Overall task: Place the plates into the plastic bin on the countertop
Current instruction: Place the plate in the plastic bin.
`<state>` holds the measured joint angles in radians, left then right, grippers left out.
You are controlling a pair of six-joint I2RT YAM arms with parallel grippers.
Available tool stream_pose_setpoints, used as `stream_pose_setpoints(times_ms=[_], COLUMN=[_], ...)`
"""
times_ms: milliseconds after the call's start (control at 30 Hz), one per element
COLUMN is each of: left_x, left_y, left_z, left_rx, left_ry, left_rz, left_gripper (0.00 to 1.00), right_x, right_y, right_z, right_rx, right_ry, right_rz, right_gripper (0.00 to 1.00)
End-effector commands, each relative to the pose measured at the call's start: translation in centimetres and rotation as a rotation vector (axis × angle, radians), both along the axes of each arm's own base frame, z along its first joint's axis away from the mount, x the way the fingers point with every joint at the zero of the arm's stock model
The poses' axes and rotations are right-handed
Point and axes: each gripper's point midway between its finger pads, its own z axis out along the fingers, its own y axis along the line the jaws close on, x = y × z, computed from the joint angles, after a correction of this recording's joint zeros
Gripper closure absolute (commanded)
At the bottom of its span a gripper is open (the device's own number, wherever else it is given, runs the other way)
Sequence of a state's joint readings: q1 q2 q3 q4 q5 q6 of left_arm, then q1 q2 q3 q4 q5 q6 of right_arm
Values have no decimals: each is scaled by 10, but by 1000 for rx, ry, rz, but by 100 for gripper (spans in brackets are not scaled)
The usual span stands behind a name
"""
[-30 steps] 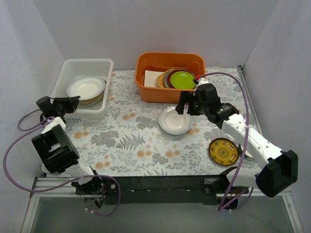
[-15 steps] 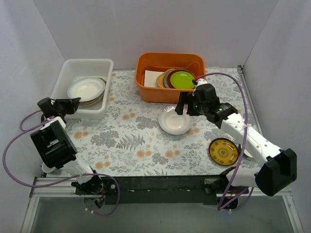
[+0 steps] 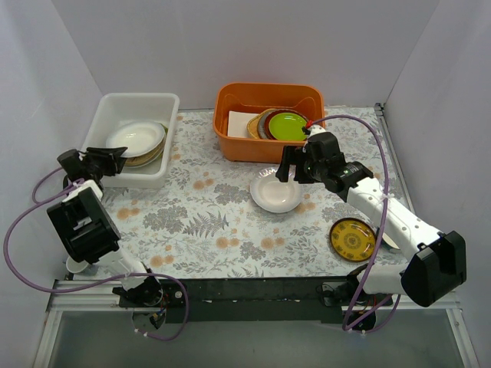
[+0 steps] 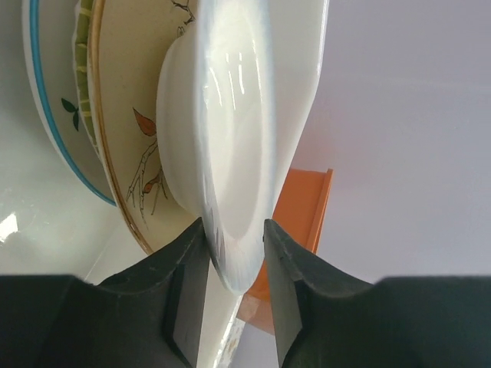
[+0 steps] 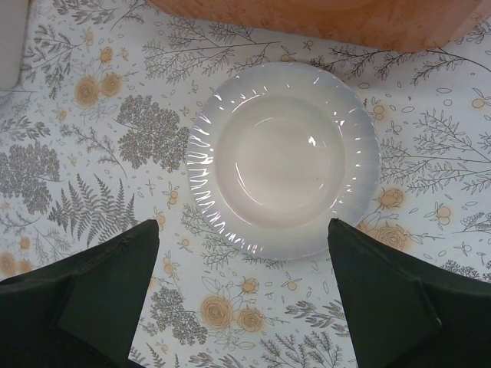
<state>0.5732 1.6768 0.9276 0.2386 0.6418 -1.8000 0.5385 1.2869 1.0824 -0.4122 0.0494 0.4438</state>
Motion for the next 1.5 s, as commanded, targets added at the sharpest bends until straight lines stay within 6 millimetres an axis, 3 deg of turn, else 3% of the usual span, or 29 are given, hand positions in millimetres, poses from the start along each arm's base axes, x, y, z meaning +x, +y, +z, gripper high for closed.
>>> stream_pose_setpoints(times_ms=[0, 267, 533, 667, 833, 1100, 1467], left_x=[-18, -35, -55, -60, -54, -63, -89], left_y=[-4, -17, -20, -23, -26, -36, -60], left_z=[-34, -32, -18, -8, -5, 5, 63], left_rx=[-8, -81, -80, -75, -106, -105, 52], left_ry=[120, 179, 281, 273, 283, 266, 121], left_rz=[-3, 8, 40, 45, -6, -36, -102], left_gripper=[64, 39, 13, 6, 3, 2, 2], right_x=[4, 5, 4, 4, 2, 1, 0], right_y=[2, 4, 4, 3, 1, 0, 1], right_z=[4, 7, 12, 17, 23, 32, 43], right_rx=[12, 19, 28, 35, 45, 59, 81], right_ry=[-25, -28, -35, -45, -56, -71, -86], right_rz=[7, 10, 12, 10, 10, 8, 16], right_gripper=[2, 2, 2, 2, 2, 2, 2])
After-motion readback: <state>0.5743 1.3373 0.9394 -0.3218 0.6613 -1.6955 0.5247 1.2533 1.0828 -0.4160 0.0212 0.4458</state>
